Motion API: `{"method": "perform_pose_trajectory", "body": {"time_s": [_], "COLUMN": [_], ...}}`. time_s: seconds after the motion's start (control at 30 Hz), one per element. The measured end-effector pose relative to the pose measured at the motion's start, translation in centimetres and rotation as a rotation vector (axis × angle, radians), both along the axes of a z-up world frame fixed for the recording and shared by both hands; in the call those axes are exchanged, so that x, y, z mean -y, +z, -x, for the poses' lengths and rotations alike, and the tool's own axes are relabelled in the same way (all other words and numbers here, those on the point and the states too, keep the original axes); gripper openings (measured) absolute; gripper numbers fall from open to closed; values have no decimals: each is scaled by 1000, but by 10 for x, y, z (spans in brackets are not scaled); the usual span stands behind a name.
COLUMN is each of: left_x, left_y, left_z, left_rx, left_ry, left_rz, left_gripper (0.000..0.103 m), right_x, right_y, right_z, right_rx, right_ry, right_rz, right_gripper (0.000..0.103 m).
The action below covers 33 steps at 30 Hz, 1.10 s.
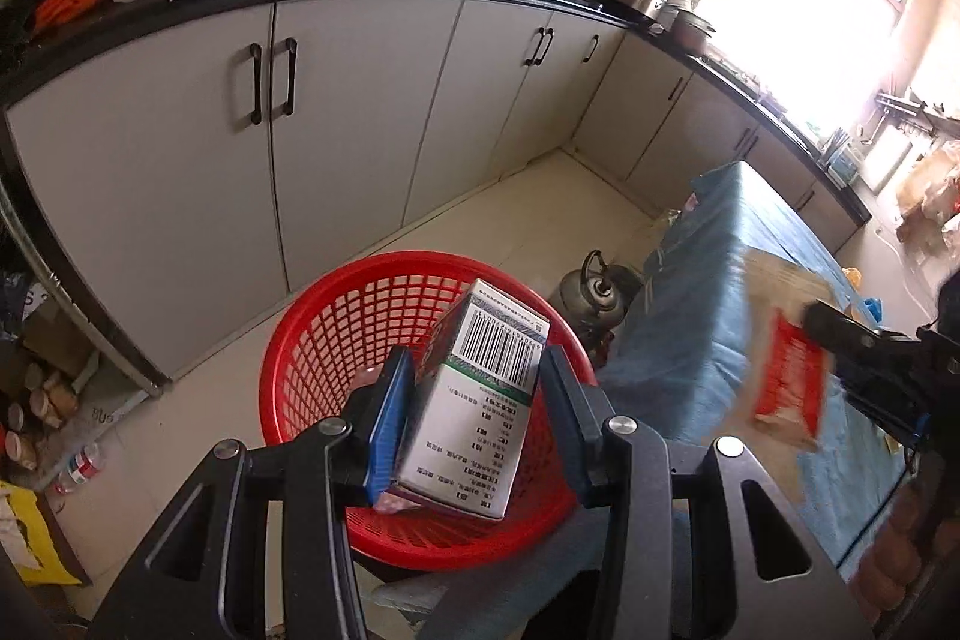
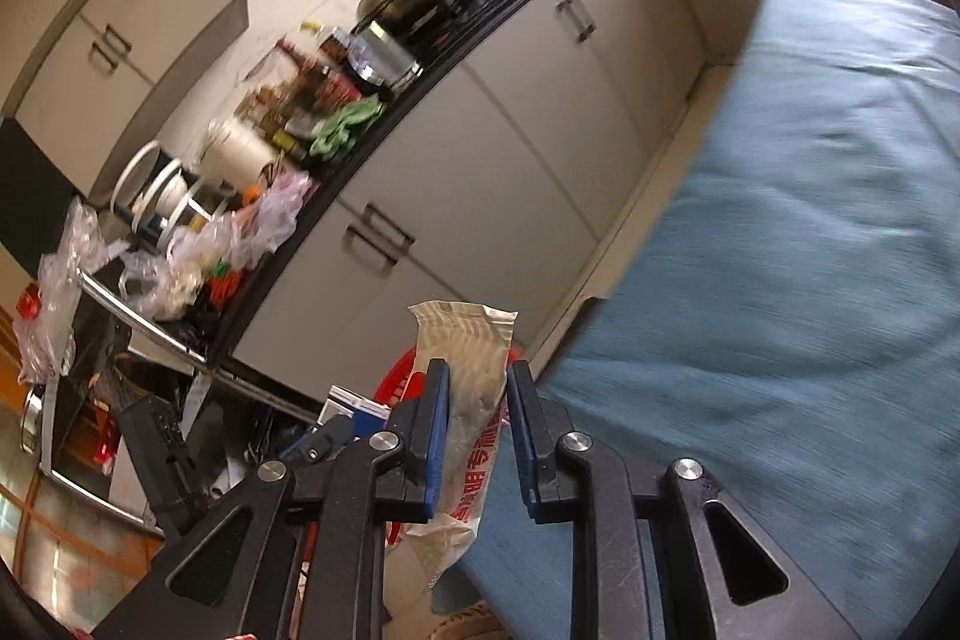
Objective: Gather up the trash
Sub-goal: 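Carry the box and wrapper over the red basket and open both tools, then move both open tools back over the remaining items on the table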
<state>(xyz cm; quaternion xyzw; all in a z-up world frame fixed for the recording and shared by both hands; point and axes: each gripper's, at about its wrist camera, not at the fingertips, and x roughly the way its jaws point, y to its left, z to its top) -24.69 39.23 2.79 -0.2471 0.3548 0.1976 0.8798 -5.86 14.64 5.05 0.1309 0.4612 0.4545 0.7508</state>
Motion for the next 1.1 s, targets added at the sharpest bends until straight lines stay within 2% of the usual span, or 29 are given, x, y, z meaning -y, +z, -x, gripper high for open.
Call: {"method": "perform_pose_trajectory", "body": {"time_s": [0.13,0.2,0.23,0.33,0.57,0.63,0.77,0.9,1.1], "left_x": [-9,-12,-13,-14,-4,3,18,37,72], "left_y": [-2,-3,-2,-2,0,2,9,16,27], "left_z": [0,2,2,4,1,-1,-3,-4,-8], "left_rx": [14,28,32,30,5,-10,-23,-28,-56], "left_ry": [7,9,11,17,25,25,26,14,-9], "left_rz": [12,36,40,30,-8,-39,-95,-140,-266], "left_gripper": [43,52,54,59,61,61,68,69,71], "right_x": [-41,-55,-60,-64,-37,-25,-4,20,57], "right_y": [-16,-27,-34,-46,-42,-36,-27,-19,-13], "right_z": [-5,-9,-12,-15,-11,-6,0,5,15], "right_rx": [-15,-37,-59,-91,-55,-20,18,48,87], "right_ry": [40,44,52,53,23,3,-22,-51,-97], "right_rz": [22,33,34,43,53,67,77,78,94], "right_gripper": [24,27,34,47,56,60,62,66,69]}}
